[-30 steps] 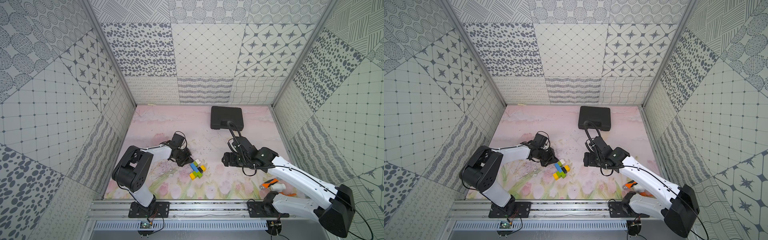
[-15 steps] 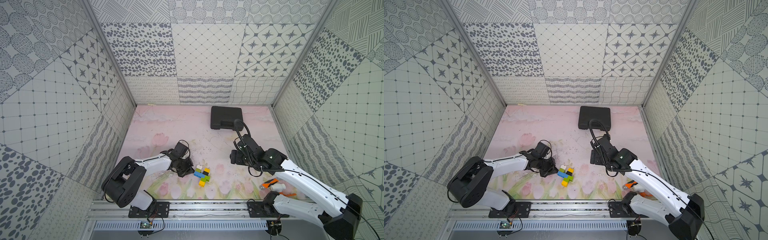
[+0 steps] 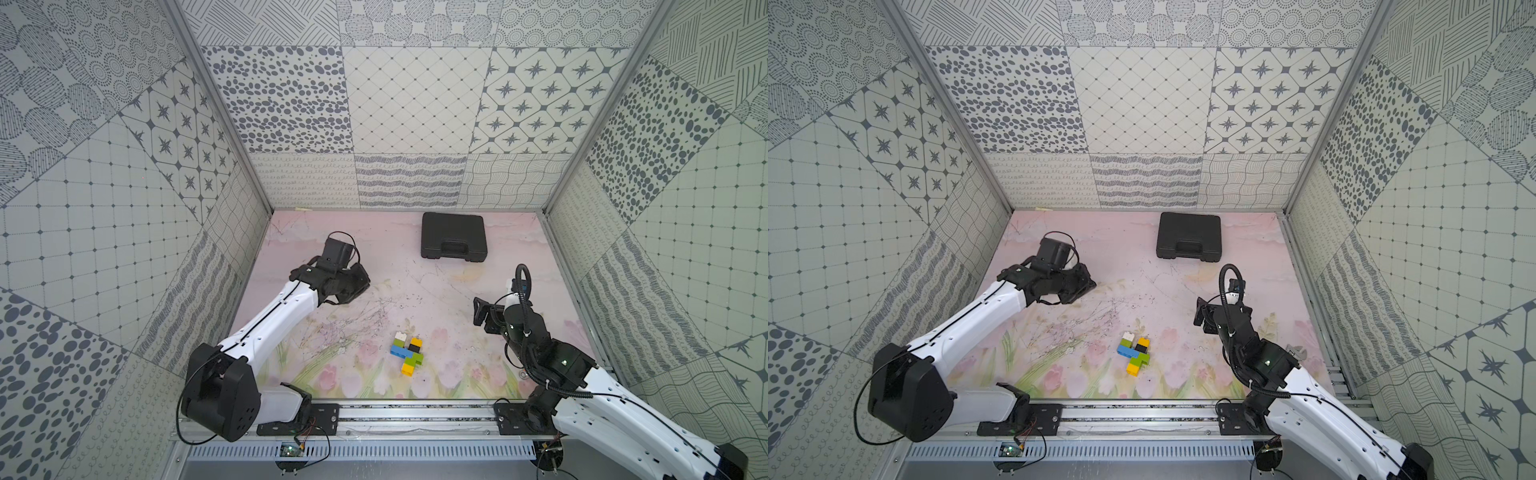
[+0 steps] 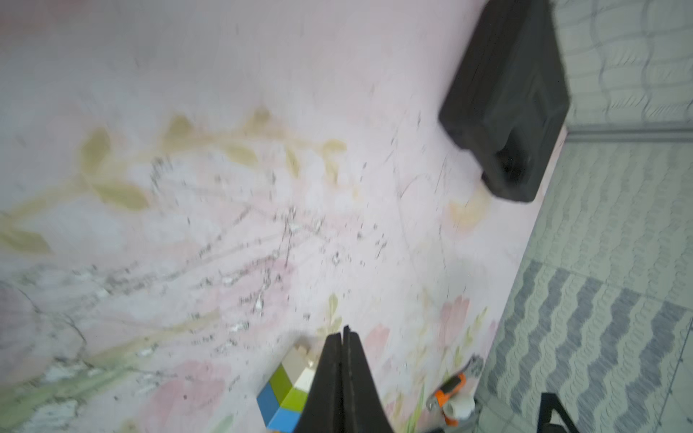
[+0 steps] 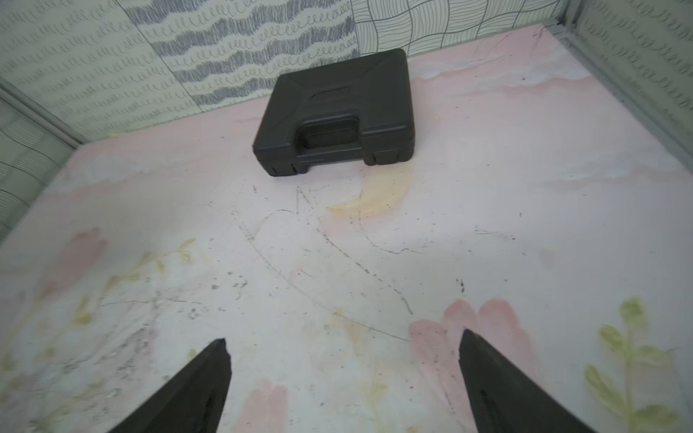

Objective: Assemble the number 4 with lego
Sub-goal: Adjust the lego brick at the center of the board, then reset both arms

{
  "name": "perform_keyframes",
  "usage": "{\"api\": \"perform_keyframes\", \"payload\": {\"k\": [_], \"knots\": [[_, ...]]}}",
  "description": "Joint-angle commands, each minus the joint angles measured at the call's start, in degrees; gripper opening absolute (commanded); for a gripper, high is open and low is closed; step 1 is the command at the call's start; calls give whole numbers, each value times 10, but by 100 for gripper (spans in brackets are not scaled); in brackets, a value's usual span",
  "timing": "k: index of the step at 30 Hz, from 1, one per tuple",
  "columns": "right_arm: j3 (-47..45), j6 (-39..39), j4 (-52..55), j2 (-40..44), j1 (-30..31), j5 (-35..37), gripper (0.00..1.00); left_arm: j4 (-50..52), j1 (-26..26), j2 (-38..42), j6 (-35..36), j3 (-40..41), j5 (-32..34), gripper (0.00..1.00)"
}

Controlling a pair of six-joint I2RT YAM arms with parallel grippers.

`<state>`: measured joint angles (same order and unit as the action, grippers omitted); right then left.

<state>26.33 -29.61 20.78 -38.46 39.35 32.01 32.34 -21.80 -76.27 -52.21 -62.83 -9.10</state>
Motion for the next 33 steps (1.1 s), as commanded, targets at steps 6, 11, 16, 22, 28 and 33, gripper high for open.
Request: {"api": "perform_keyframes", "payload": {"k": [6,11,16,22,28,33], "knots": [[-12,97,-160,-101,-205,133,99,-159,114,6,377,26,423,20],[-113,185,-291,-82,-280,170,99,-221,201,-39,341,155,382,28],[-138,229,-389,-111,-354,25,99,-418,210,-48,362,289,335,42],[-138,260,-559,-230,-396,-149,99,-649,212,-45,407,367,263,100],[-98,255,-659,-359,-397,-239,99,-883,201,-128,471,439,153,99],[-98,241,-701,-389,-394,-256,99,-894,198,-145,467,427,196,99]]}}
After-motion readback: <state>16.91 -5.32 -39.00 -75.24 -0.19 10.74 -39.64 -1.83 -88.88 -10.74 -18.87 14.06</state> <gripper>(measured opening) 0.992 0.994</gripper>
